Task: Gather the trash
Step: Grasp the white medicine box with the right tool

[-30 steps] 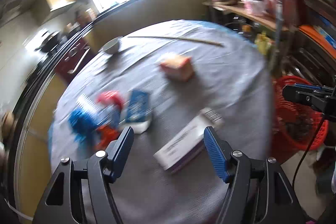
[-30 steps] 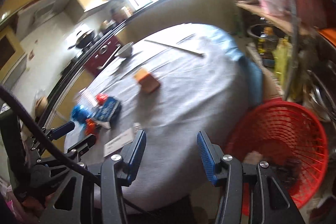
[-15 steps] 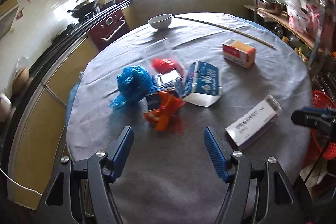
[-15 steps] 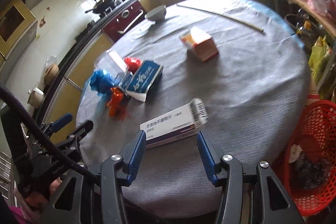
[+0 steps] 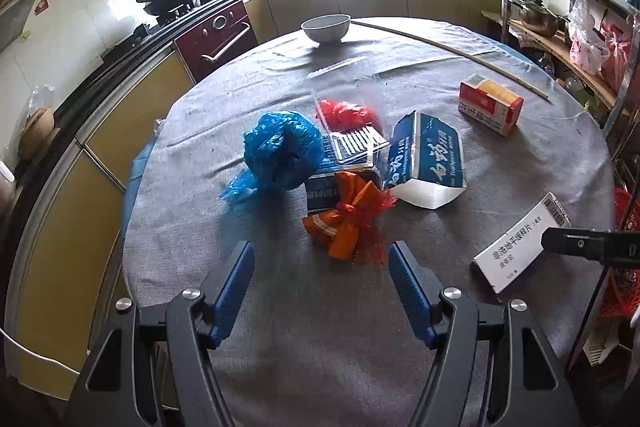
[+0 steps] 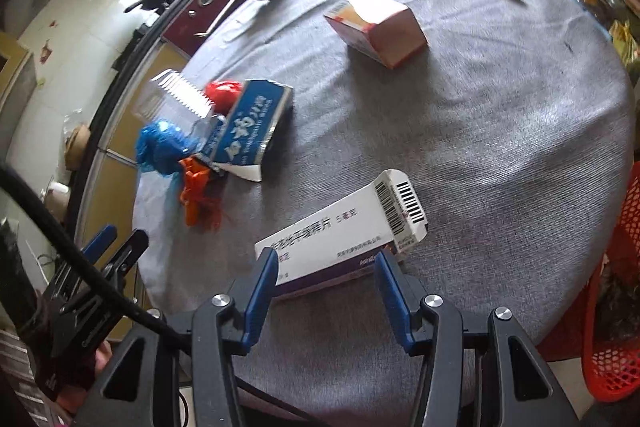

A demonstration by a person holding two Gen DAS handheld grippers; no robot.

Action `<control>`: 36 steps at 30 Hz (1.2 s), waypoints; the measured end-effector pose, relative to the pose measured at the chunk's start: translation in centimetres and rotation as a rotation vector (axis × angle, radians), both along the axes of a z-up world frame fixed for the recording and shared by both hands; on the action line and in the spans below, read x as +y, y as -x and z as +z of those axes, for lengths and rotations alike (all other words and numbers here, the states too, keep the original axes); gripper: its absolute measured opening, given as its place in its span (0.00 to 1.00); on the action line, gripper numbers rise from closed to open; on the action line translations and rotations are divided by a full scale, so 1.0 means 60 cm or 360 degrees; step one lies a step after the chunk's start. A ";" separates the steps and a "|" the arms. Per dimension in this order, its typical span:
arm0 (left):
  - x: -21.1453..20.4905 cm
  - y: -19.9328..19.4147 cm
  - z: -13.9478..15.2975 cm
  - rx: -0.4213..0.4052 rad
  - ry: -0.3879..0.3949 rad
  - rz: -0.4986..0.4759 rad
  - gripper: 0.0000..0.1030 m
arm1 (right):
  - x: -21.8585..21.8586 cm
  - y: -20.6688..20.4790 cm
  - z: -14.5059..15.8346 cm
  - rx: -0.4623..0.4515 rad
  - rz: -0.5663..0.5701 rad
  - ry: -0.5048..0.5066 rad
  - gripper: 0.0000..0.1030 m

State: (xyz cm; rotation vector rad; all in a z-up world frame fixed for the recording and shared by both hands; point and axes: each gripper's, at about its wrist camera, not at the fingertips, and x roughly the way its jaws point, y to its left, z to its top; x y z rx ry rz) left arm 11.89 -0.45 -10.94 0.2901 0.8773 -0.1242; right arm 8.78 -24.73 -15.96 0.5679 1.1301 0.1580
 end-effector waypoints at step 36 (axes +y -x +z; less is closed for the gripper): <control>0.142 -0.075 -0.026 0.0306 0.0462 0.0231 0.68 | 0.145 -0.086 -0.003 -0.0122 0.0274 0.0556 0.39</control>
